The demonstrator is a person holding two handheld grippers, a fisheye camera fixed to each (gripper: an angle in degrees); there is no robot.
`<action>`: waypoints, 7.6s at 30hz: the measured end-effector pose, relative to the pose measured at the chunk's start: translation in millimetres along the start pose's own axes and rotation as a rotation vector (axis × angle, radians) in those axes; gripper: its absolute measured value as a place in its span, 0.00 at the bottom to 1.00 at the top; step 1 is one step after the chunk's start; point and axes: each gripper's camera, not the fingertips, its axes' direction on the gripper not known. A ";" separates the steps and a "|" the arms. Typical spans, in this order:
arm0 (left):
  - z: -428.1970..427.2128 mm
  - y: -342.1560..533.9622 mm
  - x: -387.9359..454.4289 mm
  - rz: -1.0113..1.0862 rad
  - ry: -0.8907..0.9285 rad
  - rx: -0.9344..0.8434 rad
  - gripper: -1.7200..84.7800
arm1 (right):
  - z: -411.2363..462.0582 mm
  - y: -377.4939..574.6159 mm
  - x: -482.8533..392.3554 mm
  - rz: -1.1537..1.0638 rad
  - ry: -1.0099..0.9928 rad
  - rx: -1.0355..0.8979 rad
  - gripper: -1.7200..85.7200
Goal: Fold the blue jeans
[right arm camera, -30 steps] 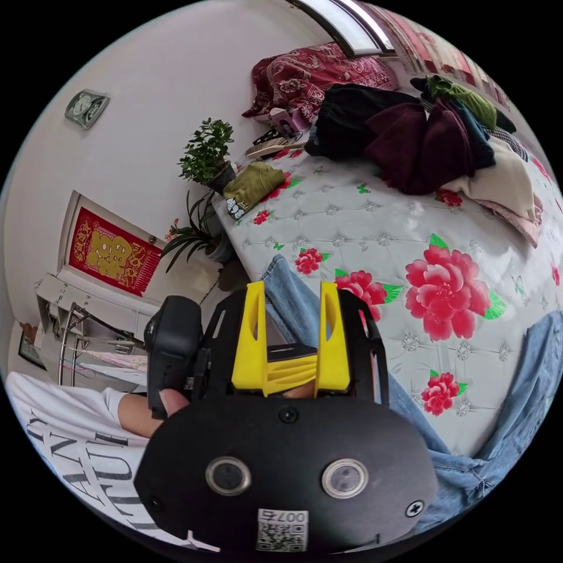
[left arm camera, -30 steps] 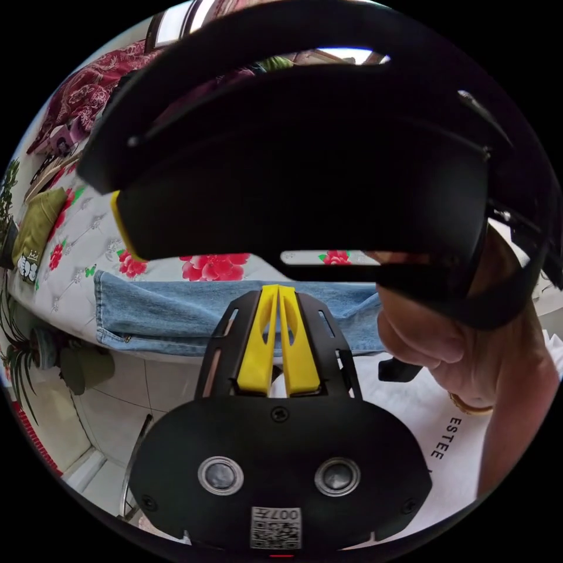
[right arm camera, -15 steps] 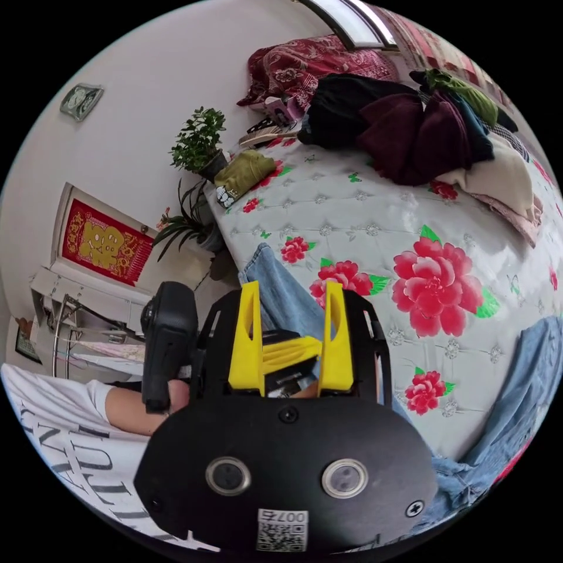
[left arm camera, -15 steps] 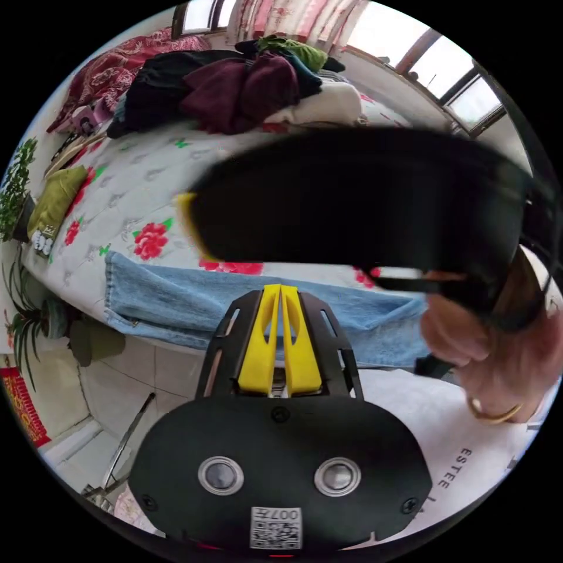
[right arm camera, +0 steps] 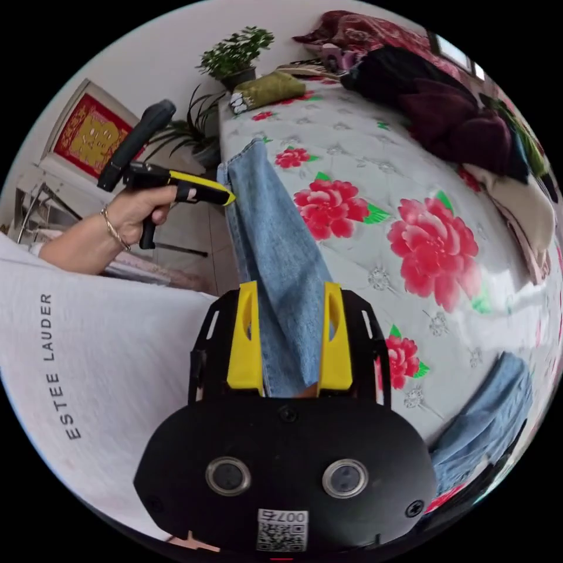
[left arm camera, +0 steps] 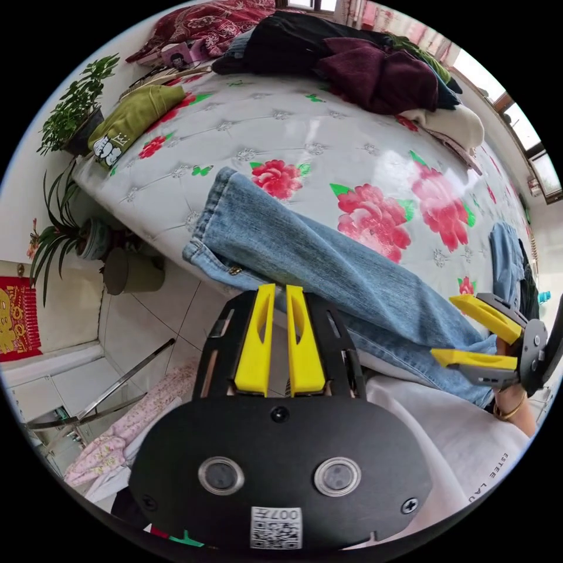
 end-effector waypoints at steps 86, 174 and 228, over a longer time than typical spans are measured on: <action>-10.7 -26.2 -51.9 -0.030 -0.130 -0.078 0.01 | -6.5 244.2 252.8 0.697 0.087 0.247 0.11; -9.6 -16.6 -68.1 -0.178 0.231 -0.188 0.14 | 17.6 714.6 -21.6 1.858 -0.504 0.787 0.22; 6.8 -52.6 18.7 0.019 -0.092 -0.279 0.01 | -117.3 736.3 3.0 1.470 -0.569 0.891 0.02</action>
